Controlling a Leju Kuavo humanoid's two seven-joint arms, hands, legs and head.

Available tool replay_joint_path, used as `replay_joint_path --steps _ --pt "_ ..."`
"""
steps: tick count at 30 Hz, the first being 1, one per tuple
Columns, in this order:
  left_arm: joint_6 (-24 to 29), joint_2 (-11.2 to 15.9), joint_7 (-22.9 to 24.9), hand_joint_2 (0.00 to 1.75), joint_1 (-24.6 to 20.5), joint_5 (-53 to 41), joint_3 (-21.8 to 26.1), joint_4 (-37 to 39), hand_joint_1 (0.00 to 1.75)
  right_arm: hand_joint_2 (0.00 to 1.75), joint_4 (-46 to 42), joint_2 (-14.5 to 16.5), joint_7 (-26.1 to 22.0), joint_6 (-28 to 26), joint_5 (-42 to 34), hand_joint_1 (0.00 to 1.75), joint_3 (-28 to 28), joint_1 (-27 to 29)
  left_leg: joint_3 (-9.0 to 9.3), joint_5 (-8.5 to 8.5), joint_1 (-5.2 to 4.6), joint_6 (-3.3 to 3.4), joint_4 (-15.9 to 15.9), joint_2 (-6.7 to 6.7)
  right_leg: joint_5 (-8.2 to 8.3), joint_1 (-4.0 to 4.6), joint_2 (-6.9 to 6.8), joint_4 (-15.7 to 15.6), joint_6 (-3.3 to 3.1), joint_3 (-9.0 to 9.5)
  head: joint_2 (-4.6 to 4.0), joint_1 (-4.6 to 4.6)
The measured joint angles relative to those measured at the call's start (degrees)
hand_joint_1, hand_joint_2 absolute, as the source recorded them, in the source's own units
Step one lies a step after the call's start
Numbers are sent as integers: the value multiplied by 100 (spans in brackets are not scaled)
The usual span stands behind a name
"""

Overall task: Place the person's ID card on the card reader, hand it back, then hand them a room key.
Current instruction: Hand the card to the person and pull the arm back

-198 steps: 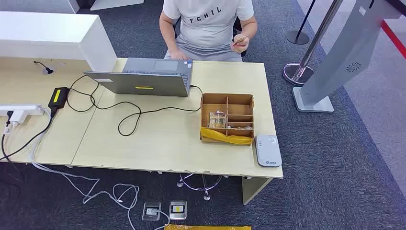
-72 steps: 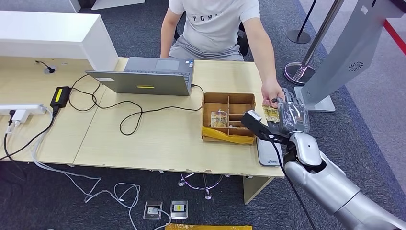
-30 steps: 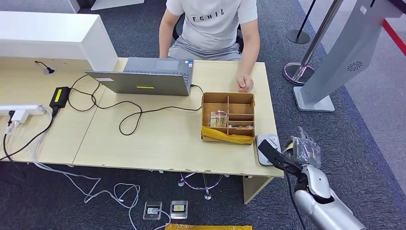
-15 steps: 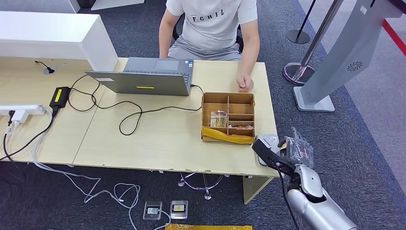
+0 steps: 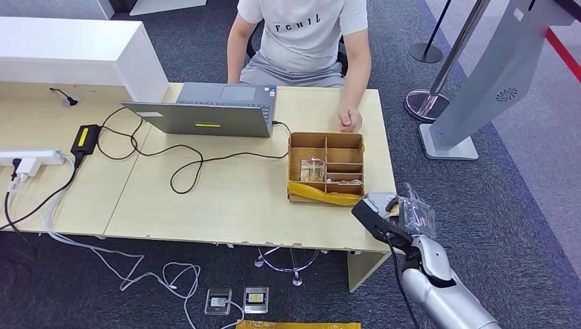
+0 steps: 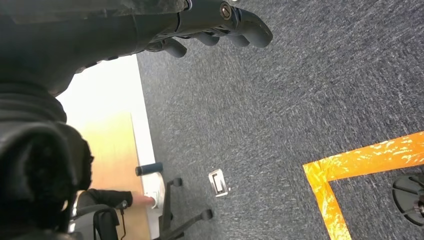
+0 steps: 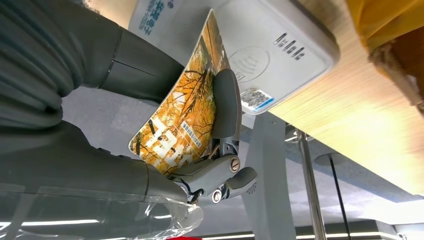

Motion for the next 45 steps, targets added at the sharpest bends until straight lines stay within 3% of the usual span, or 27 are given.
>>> replay_joint_path --steps 8,13,20,24,31,45 --pt "52 -25 2 0 1 78 16 0 0 175 318 197 -153 -138 -121 175 52 -172 4 0 -1 0 0 4 1 0 3 0 0 5 0 0" --pt "52 -23 11 0 3 76 20 0 0 175 321 157 231 32 88 175 134 -435 4 1 -1 0 0 5 5 -1 5 0 0 2 0 -1" --pt "41 -23 10 0 6 -13 20 0 0 175 -77 -102 758 362 328 175 153 -859 4 1 -2 0 1 5 5 -2 5 0 0 1 0 -2" --pt "1 -21 -3 0 16 -133 20 0 0 175 -628 -461 1165 738 457 175 101 -1211 5 1 -5 0 2 7 6 -4 6 0 1 1 0 0" --pt "-9 -22 -24 0 18 -221 18 0 0 175 -1506 -789 1275 1031 534 175 39 -1568 2 1 -3 0 1 11 8 -3 14 1 1 0 0 0" --pt "-1 -50 -108 0 -1 -239 18 0 0 175 -1473 -266 721 744 224 175 591 -1825 -6 2 3 -1 0 3 7 2 6 2 0 -1 0 0"
